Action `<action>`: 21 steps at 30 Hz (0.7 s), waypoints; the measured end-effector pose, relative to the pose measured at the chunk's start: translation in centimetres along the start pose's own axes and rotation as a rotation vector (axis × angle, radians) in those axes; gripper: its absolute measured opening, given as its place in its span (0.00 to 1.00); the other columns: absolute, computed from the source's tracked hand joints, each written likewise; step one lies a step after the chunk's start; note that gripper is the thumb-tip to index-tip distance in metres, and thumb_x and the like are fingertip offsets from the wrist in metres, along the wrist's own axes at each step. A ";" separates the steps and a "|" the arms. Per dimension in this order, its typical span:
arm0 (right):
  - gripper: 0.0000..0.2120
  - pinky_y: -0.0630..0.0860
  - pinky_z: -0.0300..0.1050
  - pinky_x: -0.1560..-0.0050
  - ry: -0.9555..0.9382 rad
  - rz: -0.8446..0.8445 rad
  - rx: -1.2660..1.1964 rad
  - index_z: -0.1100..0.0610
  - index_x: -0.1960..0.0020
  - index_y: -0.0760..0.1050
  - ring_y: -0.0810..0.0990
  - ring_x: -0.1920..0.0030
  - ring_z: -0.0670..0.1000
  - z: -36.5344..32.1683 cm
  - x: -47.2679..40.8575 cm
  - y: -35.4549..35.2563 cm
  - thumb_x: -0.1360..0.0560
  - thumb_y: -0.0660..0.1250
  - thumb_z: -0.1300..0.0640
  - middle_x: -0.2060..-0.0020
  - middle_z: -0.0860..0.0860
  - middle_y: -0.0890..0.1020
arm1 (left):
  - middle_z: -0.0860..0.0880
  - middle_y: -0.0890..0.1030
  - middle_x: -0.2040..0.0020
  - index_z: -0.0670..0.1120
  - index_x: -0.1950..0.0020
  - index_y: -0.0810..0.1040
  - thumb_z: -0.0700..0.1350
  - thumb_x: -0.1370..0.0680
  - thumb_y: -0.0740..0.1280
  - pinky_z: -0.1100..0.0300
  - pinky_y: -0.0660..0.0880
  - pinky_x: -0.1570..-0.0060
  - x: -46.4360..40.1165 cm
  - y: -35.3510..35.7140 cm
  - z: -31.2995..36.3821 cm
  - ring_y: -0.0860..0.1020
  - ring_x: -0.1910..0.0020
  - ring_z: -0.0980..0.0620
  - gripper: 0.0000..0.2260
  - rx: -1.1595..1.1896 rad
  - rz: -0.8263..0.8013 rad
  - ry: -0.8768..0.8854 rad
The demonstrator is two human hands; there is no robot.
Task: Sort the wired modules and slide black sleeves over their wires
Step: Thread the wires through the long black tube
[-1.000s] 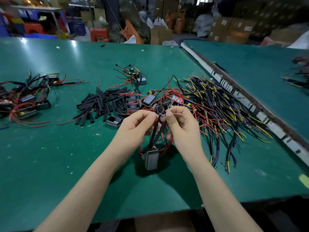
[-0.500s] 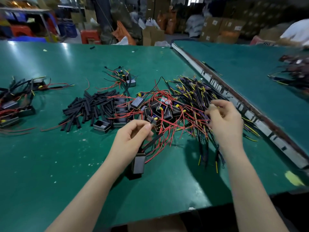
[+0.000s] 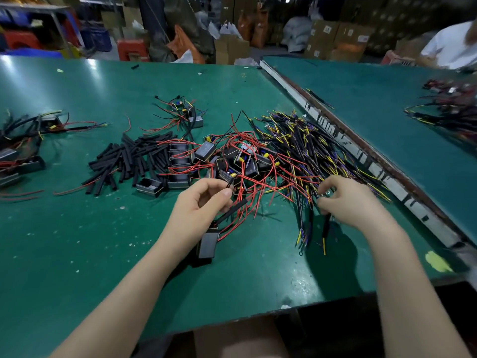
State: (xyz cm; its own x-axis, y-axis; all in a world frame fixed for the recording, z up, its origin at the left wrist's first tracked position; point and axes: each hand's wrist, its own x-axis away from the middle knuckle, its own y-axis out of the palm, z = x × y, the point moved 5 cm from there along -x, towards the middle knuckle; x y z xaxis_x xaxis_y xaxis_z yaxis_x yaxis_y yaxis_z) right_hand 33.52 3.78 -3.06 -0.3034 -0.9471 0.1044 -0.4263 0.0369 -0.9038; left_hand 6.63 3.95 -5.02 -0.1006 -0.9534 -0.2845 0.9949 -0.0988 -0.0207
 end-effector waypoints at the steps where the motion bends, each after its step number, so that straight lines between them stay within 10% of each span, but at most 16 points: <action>1: 0.06 0.78 0.50 0.51 0.011 -0.008 0.008 0.46 0.55 0.71 0.80 0.60 0.55 -0.3 0.1 0.4 0.29 0.67 0.53 0.58 0.51 0.82 | 0.54 0.81 0.68 0.45 0.56 0.77 0.35 0.23 0.65 0.71 0.73 0.61 0.1 0.0 0.1 0.76 0.68 0.61 0.06 -0.001 -0.001 0.003; 21: 0.09 0.68 0.39 0.74 0.022 -0.101 -0.373 0.52 0.46 0.69 0.76 0.75 0.46 0.1 1.8 1.6 0.24 0.58 0.61 0.62 0.52 0.80 | 0.54 0.80 0.70 0.45 0.56 0.77 0.34 0.23 0.65 0.70 0.73 0.62 0.2 0.0 0.3 0.75 0.70 0.60 0.07 0.010 0.010 -0.019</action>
State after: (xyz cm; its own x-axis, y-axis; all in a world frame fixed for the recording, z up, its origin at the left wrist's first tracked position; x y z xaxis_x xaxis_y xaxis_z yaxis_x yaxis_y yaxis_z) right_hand 32.39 2.10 -4.41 -0.2601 -0.9451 0.1977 -0.7348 0.0609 -0.6756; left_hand 6.65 3.66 -4.77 -0.0907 -0.9597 -0.2660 0.9957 -0.0918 -0.0084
